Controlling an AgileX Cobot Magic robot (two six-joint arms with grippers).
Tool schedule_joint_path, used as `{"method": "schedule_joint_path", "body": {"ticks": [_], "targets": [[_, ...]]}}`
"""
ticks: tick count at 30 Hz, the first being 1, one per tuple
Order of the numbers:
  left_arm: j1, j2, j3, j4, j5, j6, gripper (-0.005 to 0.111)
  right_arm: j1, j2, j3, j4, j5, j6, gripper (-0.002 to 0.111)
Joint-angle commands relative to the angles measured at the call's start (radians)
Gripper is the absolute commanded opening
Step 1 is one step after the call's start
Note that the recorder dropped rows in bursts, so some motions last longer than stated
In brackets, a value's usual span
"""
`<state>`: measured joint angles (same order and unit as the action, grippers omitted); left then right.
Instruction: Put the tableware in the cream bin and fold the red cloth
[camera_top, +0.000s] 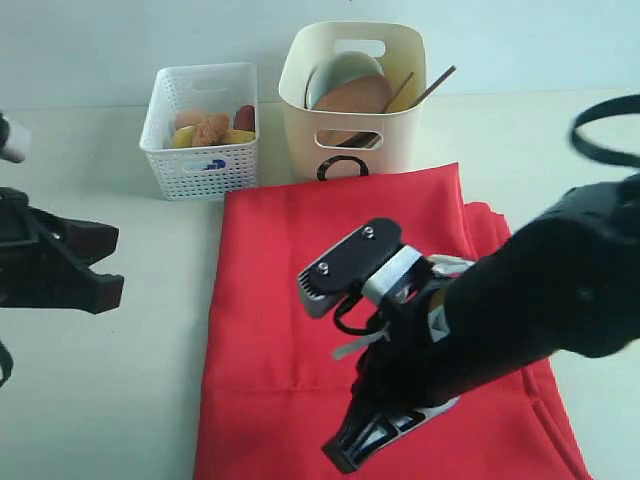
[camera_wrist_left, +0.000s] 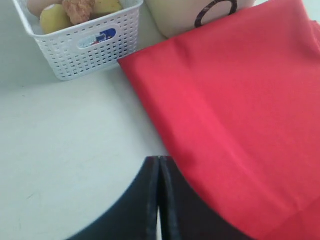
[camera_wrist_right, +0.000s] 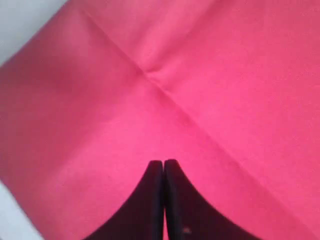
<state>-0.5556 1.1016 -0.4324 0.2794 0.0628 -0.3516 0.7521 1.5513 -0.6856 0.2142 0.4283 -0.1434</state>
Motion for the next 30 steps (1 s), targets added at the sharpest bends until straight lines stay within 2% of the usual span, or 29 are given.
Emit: {"method": "schedule_joint_path", "body": {"ticks": [1,6,9,10,13,15,17,19,21,23,30], "targets": [[-0.004,-0.069,0.072,-0.010,-0.096,-0.018,0.000,-0.016,0.169,-0.039,-0.060,0.002,-0.002,0.000],[-0.004,-0.078,0.079,-0.010,-0.099,-0.018,0.000,-0.037,0.228,-0.018,-0.065,0.113,-0.002,0.000],[-0.004,-0.078,0.079,-0.010,-0.099,-0.018,0.000,-0.037,0.185,0.044,-0.089,0.110,0.056,0.000],[-0.004,-0.078,0.079,-0.010,-0.099,-0.018,0.000,-0.037,0.158,0.072,-0.119,0.095,0.100,0.000],[-0.004,-0.078,0.079,-0.010,-0.099,-0.022,0.000,-0.037,0.034,0.203,-0.317,0.088,0.409,0.000],[-0.004,-0.078,0.079,-0.010,-0.102,-0.026,0.000,-0.037,-0.053,0.239,-0.448,0.100,0.570,0.000],[-0.004,-0.079,0.079,-0.010,-0.102,-0.032,0.000,-0.037,-0.154,0.226,-0.502,0.095,0.696,0.000],[-0.004,-0.079,0.079,-0.010,-0.102,-0.047,0.000,-0.037,-0.235,0.169,-0.448,0.015,0.690,0.000],[-0.004,-0.079,0.079,-0.010,-0.102,-0.047,0.000,-0.026,-0.263,0.114,-0.318,-0.119,0.548,0.000],[-0.004,-0.079,0.079,-0.010,-0.102,-0.047,0.000,-0.019,-0.217,0.058,-0.264,-0.127,0.456,0.000],[-0.004,-0.079,0.089,-0.010,-0.111,-0.047,0.000,-0.039,0.101,0.040,-0.395,-0.148,0.464,0.000]]}}
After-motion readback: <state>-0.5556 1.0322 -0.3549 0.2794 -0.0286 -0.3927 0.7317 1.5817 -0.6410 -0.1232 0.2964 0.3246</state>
